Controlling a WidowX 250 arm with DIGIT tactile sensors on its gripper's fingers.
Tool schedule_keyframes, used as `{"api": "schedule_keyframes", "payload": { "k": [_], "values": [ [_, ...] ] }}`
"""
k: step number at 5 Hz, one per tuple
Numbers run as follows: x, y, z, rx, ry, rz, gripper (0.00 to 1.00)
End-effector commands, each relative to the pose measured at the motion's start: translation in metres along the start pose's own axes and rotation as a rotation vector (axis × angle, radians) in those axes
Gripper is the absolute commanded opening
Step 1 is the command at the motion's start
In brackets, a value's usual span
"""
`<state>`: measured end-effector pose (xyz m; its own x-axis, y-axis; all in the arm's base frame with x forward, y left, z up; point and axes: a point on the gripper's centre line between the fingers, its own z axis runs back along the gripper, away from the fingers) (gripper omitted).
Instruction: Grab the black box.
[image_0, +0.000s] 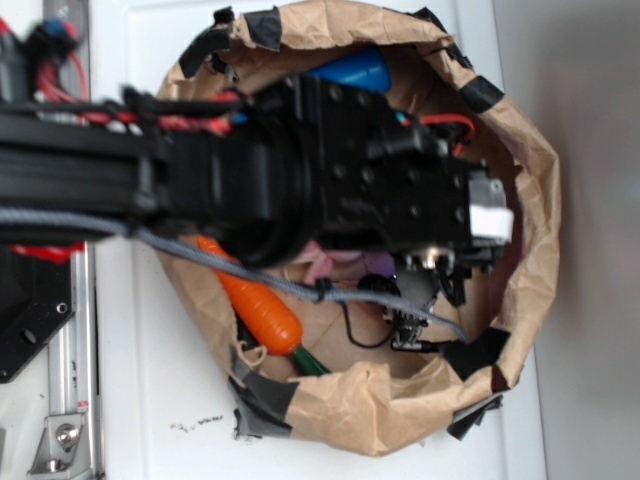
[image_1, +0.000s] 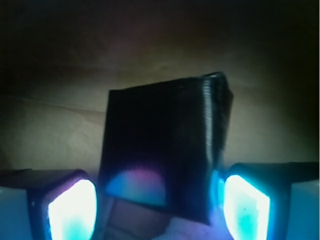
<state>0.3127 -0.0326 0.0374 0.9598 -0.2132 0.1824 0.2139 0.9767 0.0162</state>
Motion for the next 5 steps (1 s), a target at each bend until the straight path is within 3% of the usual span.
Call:
{"api": "schedule_keyframes", "payload": {
  "k": [1, 2, 3, 5],
  "values": [
    [0.009, -0.007, 0.000, 0.011, -0.062, -0.046, 1.00],
    [0.013, 0.012, 0.002, 0.041, -0.081, 0.021, 0.00],
    [0.010, 0.024, 0.013, 0.027, -0.094, 0.056, 0.00],
    [-0.043, 0.033, 0.094, -0.054, -0.051, 0.171, 0.00]
  ]
}}
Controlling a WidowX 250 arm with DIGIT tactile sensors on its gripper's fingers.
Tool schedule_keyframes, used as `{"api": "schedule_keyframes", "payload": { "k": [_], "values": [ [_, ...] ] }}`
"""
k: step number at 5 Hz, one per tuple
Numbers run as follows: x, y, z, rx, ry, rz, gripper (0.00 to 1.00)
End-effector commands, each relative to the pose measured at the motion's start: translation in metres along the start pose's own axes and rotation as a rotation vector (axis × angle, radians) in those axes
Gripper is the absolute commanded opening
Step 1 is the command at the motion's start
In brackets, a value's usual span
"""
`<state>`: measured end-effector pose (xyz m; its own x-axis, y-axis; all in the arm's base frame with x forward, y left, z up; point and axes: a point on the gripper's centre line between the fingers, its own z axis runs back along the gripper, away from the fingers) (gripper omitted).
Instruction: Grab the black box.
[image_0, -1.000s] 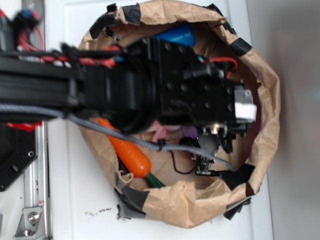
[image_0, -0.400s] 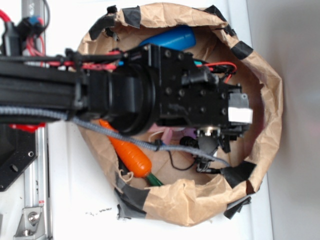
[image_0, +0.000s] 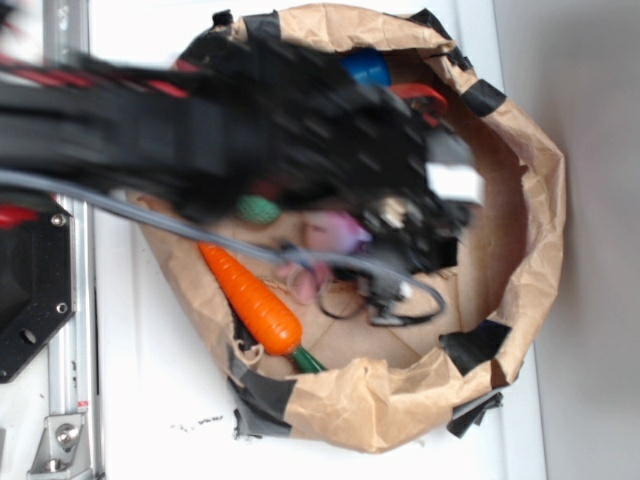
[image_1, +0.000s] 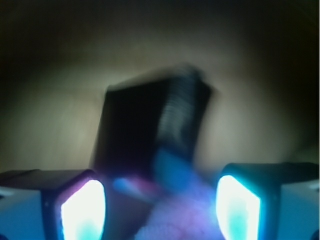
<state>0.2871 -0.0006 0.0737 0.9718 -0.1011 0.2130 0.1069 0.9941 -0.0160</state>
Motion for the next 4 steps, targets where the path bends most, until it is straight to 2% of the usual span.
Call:
{"api": "schedule_keyframes", "payload": {
  "k": [1, 2, 3, 4],
  "values": [
    [-0.030, 0.012, 0.079, -0.096, -0.011, 0.099, 0.00],
    [-0.023, 0.006, 0.084, -0.083, -0.001, 0.100, 0.00],
    [-0.009, 0.006, 0.061, -0.043, 0.006, 0.090, 1.00],
    [0.017, -0.010, 0.022, 0.009, -0.023, 0.040, 1.00]
  ]
}}
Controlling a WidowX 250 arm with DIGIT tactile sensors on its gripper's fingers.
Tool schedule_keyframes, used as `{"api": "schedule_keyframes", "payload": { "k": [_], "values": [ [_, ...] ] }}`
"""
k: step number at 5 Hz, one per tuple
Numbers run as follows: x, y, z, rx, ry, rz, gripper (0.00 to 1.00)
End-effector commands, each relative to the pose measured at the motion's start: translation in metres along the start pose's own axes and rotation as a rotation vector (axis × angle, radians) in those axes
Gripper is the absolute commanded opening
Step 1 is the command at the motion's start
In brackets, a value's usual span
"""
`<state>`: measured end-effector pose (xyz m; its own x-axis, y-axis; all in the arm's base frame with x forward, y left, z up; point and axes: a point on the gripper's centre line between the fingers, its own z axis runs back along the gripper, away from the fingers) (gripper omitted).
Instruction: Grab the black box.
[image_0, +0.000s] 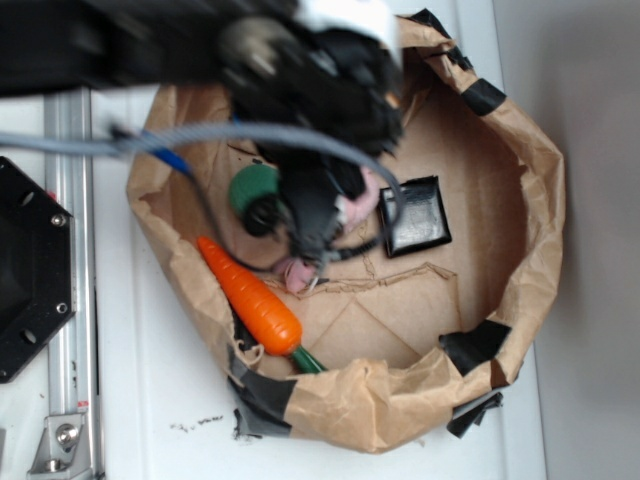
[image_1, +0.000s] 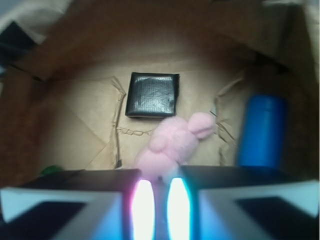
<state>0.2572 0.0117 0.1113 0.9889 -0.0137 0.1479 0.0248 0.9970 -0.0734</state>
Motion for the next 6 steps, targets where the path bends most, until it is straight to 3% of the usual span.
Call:
{"api": "schedule_keyframes", "payload": {
  "k": [1, 4, 5, 6],
  "values": [
    [0.052, -0.022, -0.045, 0.077, -0.093, -0.035, 1.00],
    [0.067, 0.003, -0.104, 0.165, 0.008, 0.000, 1.00],
    [0.055, 0.000, -0.111, 0.144, 0.048, 0.002, 1.00],
    [0.043, -0.007, -0.110, 0.110, 0.075, 0.019, 0.00]
  ]
}}
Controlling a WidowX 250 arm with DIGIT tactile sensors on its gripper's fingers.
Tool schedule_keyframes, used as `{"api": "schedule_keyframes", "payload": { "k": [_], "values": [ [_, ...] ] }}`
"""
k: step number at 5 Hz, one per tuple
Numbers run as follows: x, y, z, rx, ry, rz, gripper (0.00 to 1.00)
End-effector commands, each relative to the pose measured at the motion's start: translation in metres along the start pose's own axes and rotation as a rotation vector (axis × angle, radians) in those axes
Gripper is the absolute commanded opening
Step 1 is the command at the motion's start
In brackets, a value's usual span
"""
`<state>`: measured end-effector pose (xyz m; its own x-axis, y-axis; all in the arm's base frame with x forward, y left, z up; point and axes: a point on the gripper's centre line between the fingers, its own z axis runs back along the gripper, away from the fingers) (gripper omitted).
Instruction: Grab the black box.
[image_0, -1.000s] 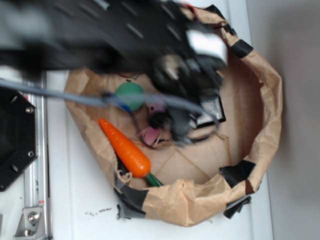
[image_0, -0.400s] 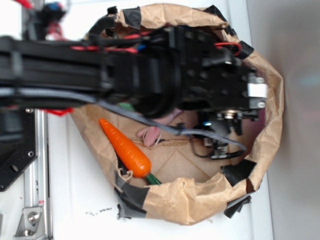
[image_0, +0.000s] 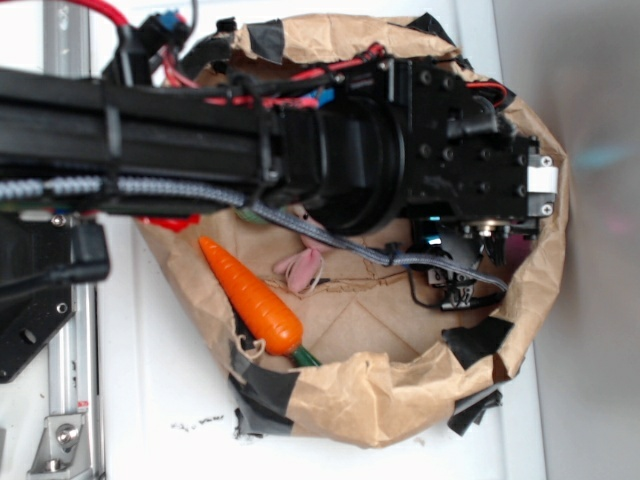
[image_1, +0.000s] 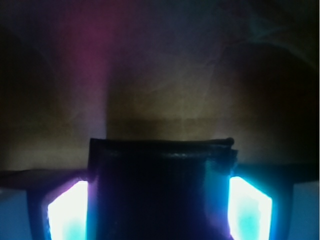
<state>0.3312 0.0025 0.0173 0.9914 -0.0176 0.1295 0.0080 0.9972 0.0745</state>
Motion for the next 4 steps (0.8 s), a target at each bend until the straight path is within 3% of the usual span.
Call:
{"api": "schedule_keyframes", "payload": {
  "k": [1, 2, 4],
  "values": [
    [-0.027, -0.012, 0.025, -0.061, 0.080, -0.005, 0.00],
    [-0.037, -0.006, 0.077, -0.113, 0.056, -0.013, 0.00],
    [-0.048, 0.010, 0.144, -0.180, -0.089, -0.024, 0.00]
  ]
}}
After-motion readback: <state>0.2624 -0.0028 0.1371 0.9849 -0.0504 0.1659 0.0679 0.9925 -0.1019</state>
